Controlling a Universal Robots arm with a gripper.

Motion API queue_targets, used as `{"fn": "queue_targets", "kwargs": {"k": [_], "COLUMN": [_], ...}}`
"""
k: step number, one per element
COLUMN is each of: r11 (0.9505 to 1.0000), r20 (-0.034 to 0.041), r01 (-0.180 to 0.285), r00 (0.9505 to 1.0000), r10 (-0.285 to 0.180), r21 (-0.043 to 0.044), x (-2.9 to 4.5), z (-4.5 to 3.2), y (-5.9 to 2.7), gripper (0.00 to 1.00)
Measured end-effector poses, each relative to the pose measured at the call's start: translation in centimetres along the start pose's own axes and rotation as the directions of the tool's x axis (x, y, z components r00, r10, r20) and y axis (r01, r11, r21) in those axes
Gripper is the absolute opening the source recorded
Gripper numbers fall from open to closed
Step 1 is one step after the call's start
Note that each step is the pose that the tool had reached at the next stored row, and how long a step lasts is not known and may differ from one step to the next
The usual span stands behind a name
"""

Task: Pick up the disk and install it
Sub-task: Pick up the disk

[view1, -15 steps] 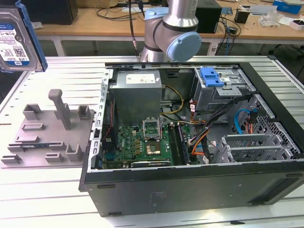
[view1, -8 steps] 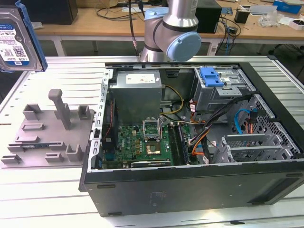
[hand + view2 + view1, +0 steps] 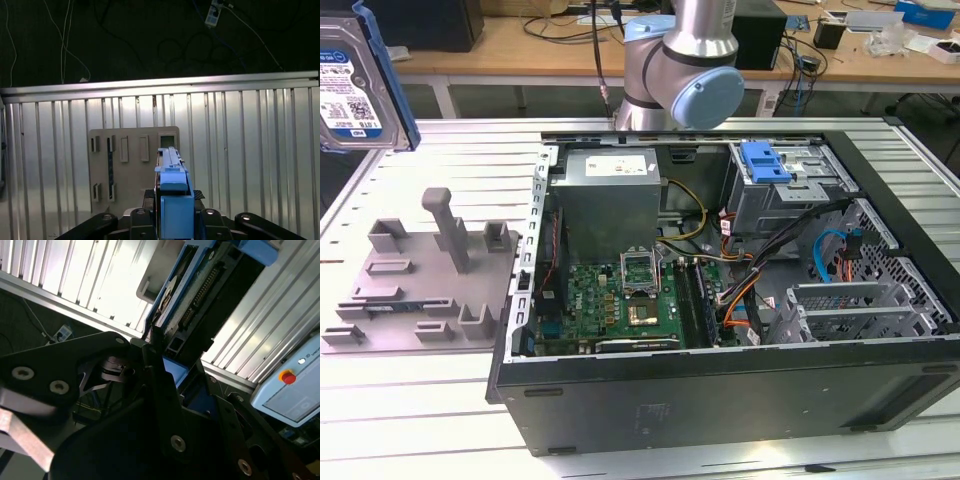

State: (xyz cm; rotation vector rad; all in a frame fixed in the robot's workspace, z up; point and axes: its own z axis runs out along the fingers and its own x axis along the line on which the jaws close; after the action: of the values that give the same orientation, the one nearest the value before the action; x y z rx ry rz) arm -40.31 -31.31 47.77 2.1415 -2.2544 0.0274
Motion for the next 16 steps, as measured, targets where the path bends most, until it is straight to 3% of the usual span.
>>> {"fn": "queue_targets", "kwargs": {"k": [7, 16], "r11": [1.0000, 1.0000], "r20": [0.0000, 0.0000], "r01": [0.000, 0.000], "r00": [1.0000, 1.0000], "r10": [0.000, 0.000], "r21": [0.0000, -0.0002], "x": [0.87, 2.97], "z": [0.00, -0.04], "y": [-1.98, -5.75], "gripper": [0.37, 0.37]}}
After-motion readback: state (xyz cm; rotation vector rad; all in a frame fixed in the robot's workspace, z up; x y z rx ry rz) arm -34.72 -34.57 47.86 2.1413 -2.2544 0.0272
